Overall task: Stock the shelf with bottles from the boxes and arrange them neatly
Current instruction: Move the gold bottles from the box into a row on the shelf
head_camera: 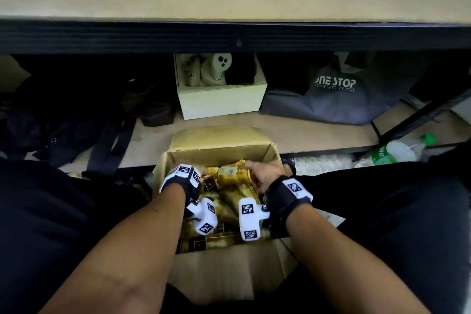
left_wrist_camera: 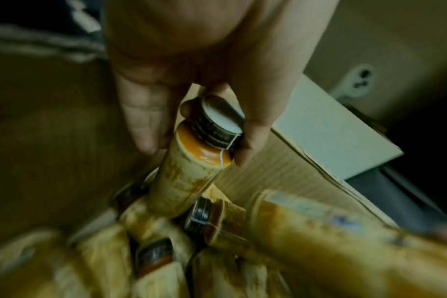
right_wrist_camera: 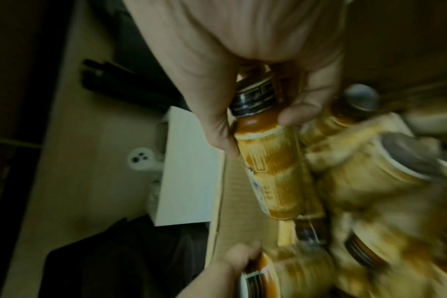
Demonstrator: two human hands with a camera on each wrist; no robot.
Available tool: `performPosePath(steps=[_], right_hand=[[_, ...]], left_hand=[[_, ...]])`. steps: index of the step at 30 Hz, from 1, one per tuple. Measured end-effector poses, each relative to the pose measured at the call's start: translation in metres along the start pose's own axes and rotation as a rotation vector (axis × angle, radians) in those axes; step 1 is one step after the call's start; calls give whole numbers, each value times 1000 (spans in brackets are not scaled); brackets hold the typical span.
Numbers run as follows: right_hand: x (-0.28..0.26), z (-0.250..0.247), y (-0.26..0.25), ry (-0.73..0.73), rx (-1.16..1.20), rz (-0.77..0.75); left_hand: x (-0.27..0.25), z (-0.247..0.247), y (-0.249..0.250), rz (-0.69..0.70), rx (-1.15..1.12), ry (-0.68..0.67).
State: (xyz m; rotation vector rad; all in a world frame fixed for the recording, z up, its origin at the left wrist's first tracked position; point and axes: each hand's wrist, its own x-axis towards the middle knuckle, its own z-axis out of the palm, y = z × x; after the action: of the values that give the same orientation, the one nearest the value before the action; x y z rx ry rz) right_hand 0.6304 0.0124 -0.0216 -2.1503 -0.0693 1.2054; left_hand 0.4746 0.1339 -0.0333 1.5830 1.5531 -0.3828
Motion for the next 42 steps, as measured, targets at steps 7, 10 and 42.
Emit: performPosePath(steps=[7, 10, 42], right_hand=[[6, -7, -30, 115, -498, -197], [22, 7, -18, 103, -584, -154], [-116, -10, -120, -158, -151, -844]], left_hand=[[-2, -11, 17, 149, 37, 218], [4, -6, 19, 147, -82, 236], [-108, -100, 45, 719, -793, 516]])
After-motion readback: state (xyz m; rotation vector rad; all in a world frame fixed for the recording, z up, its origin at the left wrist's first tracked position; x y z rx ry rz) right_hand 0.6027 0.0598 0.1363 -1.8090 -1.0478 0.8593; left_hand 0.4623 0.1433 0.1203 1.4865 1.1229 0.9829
